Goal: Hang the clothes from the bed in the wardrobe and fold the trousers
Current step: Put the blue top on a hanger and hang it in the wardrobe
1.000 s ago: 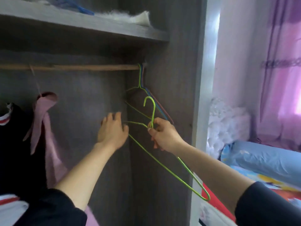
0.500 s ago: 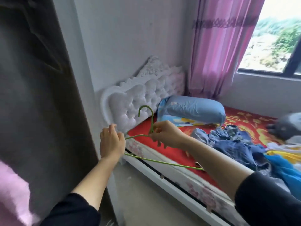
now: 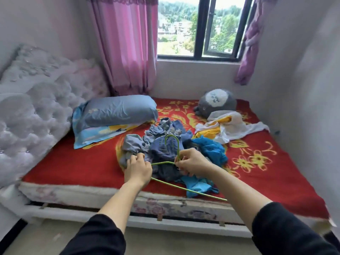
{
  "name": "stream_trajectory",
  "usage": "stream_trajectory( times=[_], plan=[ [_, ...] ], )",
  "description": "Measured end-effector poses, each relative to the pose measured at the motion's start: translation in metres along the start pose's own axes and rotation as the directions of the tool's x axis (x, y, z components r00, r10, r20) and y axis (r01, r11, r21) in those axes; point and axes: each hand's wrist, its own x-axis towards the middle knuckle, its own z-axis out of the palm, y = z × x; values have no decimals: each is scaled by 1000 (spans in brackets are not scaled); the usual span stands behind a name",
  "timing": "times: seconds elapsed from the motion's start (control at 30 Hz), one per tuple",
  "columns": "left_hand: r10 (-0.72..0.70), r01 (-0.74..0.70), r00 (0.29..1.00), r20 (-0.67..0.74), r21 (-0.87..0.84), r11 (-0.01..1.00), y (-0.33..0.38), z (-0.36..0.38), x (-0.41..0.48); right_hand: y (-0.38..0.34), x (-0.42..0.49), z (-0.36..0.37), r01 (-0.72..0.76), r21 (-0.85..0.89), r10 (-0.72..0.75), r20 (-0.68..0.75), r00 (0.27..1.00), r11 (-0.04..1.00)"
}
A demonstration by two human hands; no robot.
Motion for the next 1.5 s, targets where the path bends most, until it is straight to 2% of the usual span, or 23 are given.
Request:
stream_trajectory(
  times=[0.2,0.43,0.57,0.73,0.93,1.13,1.2,1.3,1.43,1.47,1.5],
  plan=[
    [114,-124,969,218,35,992,86,102,76,92,58,-77,-197,30,199,-186,962,980],
    [230,-275,869,437,40,961,171,198,140,180,103,-151,-370,90,377,-350,858,925],
    [242,-324,825,510,76,943,205,252,169,229,119,-182,-438,149,460,-393,796,886],
    [207,-305,808,551,91,948,239,319,214,294,160,-224,-507,191,539,-390,747,841],
    [56,-134,817,574,95,986,275,397,272,375,231,-275,-575,181,603,-270,751,798],
    [-80,-28,815,574,178,984,274,454,306,436,288,-291,-616,142,631,-217,745,775],
    [-98,-65,810,579,254,965,270,471,314,452,301,-287,-630,140,645,-196,739,764],
    [-77,-207,807,586,402,892,265,498,324,473,314,-281,-645,135,658,-200,726,752],
    [38,-408,812,583,519,752,259,525,336,497,319,-272,-661,130,671,-217,709,739],
    [44,-421,799,600,506,753,259,532,340,504,318,-269,-666,145,680,-216,701,732],
    [35,-385,787,617,445,808,260,539,343,508,317,-268,-672,160,690,-213,692,723]
  ],
)
